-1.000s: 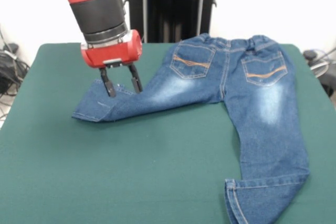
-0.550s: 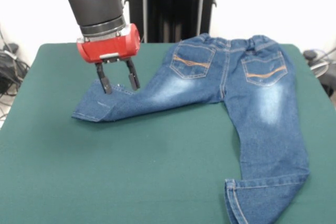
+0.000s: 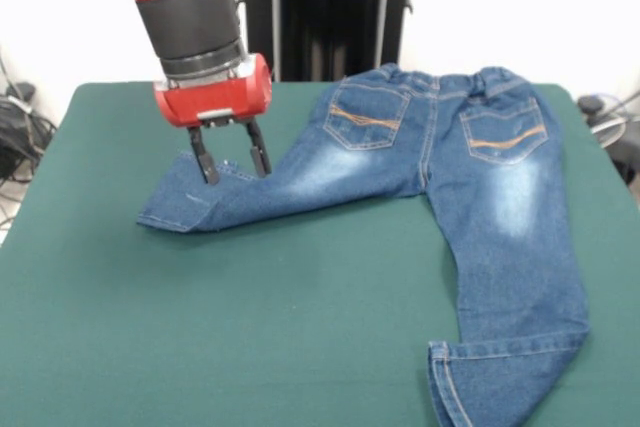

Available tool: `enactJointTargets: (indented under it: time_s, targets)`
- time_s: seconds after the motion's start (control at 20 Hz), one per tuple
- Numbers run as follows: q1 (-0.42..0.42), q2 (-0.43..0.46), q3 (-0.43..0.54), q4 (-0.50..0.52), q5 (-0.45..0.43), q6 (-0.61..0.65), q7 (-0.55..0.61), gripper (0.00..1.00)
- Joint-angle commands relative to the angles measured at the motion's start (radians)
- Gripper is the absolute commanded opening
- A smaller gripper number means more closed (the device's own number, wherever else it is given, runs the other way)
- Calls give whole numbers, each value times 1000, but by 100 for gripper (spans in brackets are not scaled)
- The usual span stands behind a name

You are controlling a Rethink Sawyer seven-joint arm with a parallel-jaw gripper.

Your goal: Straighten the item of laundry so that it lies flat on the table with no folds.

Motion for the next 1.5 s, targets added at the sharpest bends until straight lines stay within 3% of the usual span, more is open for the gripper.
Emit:
enactJointTargets:
  time_s: [0.05,0.35,0.7,1.0,1.5]
  targets:
    - [183,43,-262,-60,-195,-128,158,100]
    - [263,74,-389,-97,-208,-200,224,100]
    - [306,113,-463,-111,-158,-267,205,100]
    - [310,128,-473,-122,-124,-275,158,100]
    - [293,79,-441,-119,-82,-232,102,100]
